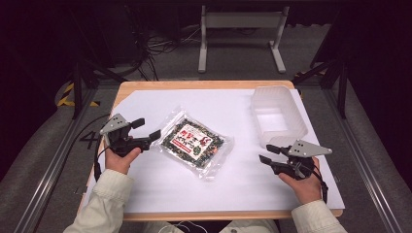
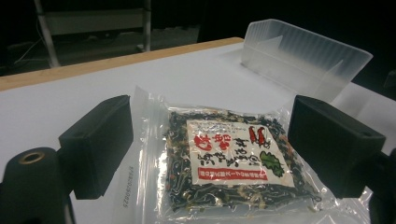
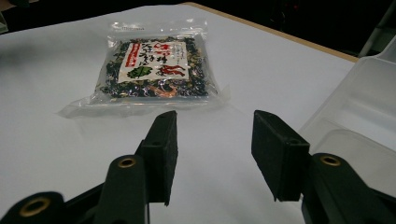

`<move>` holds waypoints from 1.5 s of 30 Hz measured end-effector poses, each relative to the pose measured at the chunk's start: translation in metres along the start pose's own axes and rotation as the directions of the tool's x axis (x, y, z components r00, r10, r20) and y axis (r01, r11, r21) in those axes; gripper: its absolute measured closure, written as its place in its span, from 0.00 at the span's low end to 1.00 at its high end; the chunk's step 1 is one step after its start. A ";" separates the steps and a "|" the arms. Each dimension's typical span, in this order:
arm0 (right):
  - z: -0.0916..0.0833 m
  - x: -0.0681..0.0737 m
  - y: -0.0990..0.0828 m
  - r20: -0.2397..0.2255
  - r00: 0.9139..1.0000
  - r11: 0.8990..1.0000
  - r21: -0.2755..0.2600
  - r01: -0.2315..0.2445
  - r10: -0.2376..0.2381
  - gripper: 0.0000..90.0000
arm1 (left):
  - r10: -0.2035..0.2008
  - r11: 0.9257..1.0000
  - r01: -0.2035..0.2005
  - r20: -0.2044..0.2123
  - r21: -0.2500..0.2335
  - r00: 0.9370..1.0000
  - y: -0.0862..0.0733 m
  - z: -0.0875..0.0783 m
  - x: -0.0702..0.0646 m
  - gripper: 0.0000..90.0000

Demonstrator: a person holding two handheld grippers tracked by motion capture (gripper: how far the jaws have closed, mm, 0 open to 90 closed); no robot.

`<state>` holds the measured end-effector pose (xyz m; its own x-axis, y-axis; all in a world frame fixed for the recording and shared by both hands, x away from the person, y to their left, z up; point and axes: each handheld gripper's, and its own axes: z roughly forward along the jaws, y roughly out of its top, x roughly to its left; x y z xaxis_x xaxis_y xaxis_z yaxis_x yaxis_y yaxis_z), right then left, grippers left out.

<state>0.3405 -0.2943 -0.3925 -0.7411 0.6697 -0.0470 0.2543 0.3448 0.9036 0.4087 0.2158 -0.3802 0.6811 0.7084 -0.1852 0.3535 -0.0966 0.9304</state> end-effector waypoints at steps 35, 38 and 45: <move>0.003 0.005 -0.004 -0.021 1.000 0.999 0.042 -0.002 0.003 0.46 | -0.148 0.962 0.166 -0.093 0.219 0.985 -0.028 0.046 0.050 0.29; 0.002 0.005 -0.005 -0.021 1.000 0.999 0.044 -0.004 0.005 0.46 | -0.156 0.955 0.176 -0.098 0.238 0.983 -0.030 0.049 0.052 0.30; 0.002 0.005 -0.006 -0.024 1.000 0.999 0.051 -0.008 0.010 0.46 | -0.181 0.929 0.201 -0.091 0.310 0.979 -0.037 0.059 0.054 0.32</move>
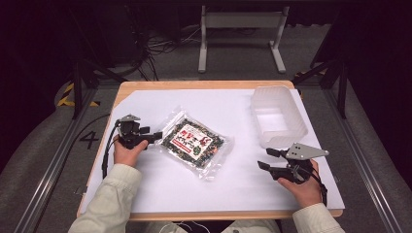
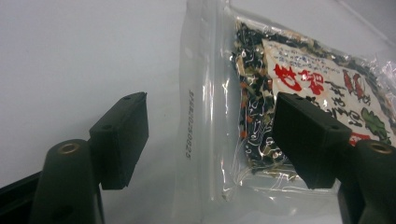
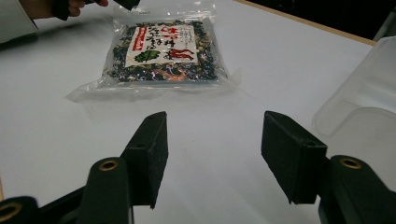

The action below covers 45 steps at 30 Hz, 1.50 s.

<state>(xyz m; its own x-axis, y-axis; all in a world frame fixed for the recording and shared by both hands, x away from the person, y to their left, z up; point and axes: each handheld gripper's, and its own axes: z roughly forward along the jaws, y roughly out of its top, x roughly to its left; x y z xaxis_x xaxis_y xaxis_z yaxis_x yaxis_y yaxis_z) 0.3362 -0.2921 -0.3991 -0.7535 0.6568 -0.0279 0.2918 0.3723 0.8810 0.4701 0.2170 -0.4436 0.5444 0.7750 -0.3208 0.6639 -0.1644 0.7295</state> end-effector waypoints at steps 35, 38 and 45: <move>0.002 0.001 -0.001 -0.021 1.000 1.000 0.012 0.000 0.001 0.44 | -0.063 0.987 0.050 0.080 0.152 0.995 -0.003 -0.001 0.000 0.73; 0.002 0.001 -0.001 -0.022 1.000 1.000 0.012 0.001 0.000 0.44 | -0.061 0.987 0.051 0.061 0.156 0.996 -0.004 -0.001 -0.002 0.86; 0.002 0.001 -0.001 -0.024 1.000 1.000 0.012 0.001 -0.001 0.44 | -0.046 0.987 0.033 0.079 0.157 0.996 -0.004 -0.002 -0.005 0.98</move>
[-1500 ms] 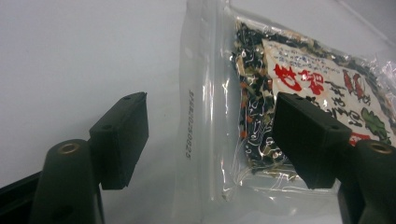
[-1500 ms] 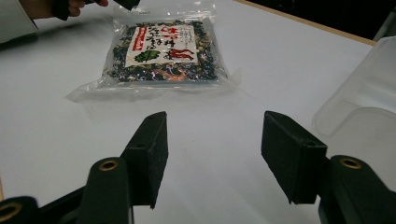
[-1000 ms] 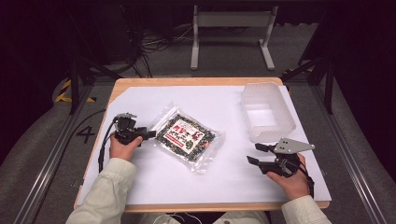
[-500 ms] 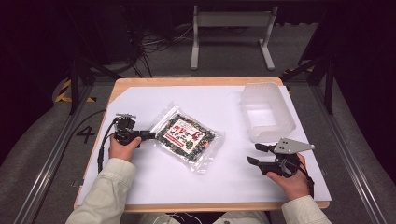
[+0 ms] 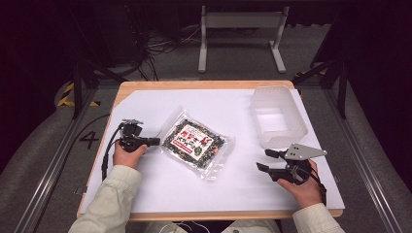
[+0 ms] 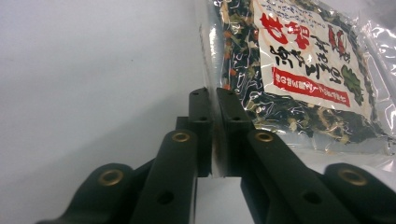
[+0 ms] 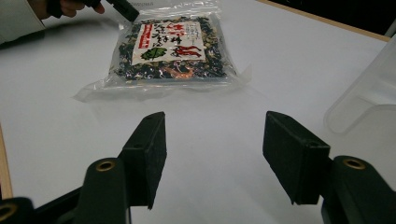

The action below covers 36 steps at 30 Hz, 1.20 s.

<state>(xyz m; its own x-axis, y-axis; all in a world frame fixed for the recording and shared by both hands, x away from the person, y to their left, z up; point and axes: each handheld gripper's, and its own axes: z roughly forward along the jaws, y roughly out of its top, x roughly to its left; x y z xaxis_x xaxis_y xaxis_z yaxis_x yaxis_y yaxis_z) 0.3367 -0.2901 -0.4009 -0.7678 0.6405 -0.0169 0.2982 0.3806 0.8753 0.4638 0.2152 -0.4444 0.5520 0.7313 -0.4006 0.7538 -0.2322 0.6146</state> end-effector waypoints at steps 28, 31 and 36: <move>-0.004 0.000 0.002 0.006 1.000 1.000 -0.023 -0.003 0.003 0.45 | 0.132 0.952 -0.113 0.052 -0.285 0.990 0.012 -0.065 -0.032 0.99; -0.004 0.000 0.003 0.006 1.000 1.000 -0.028 -0.005 0.005 0.45 | 0.172 0.939 -0.145 0.062 -0.310 0.983 0.016 -0.076 -0.043 1.00; -0.006 0.000 0.004 0.007 1.000 0.999 -0.036 -0.003 0.004 0.45 | 0.233 0.910 -0.195 0.062 -0.366 0.970 0.021 -0.095 -0.061 1.00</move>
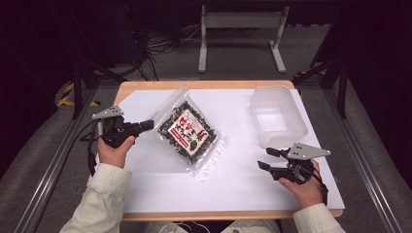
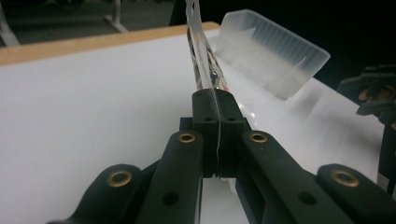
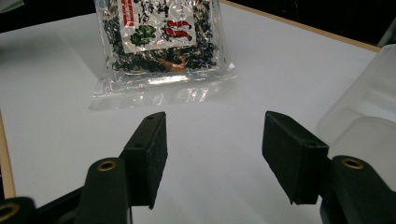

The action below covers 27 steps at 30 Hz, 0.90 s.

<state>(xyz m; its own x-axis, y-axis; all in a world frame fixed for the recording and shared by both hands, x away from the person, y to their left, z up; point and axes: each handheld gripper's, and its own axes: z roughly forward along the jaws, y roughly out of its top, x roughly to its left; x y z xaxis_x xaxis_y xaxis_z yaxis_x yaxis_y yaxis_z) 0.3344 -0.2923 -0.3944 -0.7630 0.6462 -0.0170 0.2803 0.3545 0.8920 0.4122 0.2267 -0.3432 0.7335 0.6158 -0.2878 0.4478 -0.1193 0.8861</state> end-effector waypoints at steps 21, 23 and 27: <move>-0.002 0.003 0.005 -0.017 1.000 1.000 -0.025 -0.003 0.002 0.46 | 0.175 0.978 -0.170 0.033 -0.120 0.984 0.029 -0.043 -0.044 1.00; -0.002 0.004 0.006 -0.030 1.000 0.999 -0.032 -0.004 0.003 0.46 | 0.178 0.978 -0.171 0.050 -0.121 0.983 0.030 -0.045 -0.047 1.00; -0.004 0.007 0.010 -0.045 0.999 0.999 -0.044 0.002 -0.004 0.46 | 0.196 0.973 -0.187 0.056 -0.135 0.979 0.032 -0.047 -0.053 1.00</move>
<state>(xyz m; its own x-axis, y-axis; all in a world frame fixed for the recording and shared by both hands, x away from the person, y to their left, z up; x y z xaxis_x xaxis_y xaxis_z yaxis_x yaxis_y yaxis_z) 0.3296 -0.2866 -0.3844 -0.7897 0.6136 0.0003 0.2532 0.3254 0.9111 0.3634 0.2271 -0.2823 0.8345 0.5359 -0.1285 0.2296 -0.1261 0.9651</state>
